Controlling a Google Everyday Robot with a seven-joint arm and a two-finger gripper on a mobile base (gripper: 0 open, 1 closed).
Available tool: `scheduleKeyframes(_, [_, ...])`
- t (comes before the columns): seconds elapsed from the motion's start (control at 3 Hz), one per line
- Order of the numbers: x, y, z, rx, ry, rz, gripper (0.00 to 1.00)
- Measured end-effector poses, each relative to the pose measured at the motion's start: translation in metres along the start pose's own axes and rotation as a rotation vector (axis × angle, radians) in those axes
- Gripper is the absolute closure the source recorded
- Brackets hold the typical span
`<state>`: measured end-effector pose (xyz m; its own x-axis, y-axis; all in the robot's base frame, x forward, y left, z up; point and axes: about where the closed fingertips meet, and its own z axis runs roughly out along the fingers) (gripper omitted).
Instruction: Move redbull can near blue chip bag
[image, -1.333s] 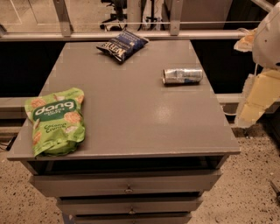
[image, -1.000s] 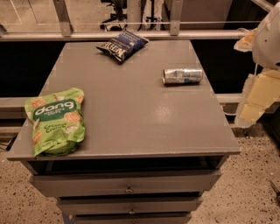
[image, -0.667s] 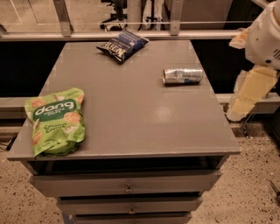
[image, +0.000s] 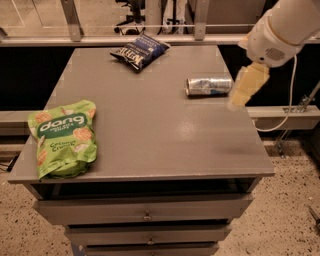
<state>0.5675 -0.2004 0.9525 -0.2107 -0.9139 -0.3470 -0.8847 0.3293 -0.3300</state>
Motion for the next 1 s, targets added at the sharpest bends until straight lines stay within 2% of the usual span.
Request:
scheduleKeyframes(0.33, [-0.011,-0.030,0.052,-0.033,-0.007,0.021,0.00])
scheduleKeyframes(0.67, [-0.021,-0.046,0.110,-0.087,0.013,0.036,0.00])
scheduleKeyframes(1.0, [-0.022,-0.053,0.138,-0.116,0.037,0.048,0.00])
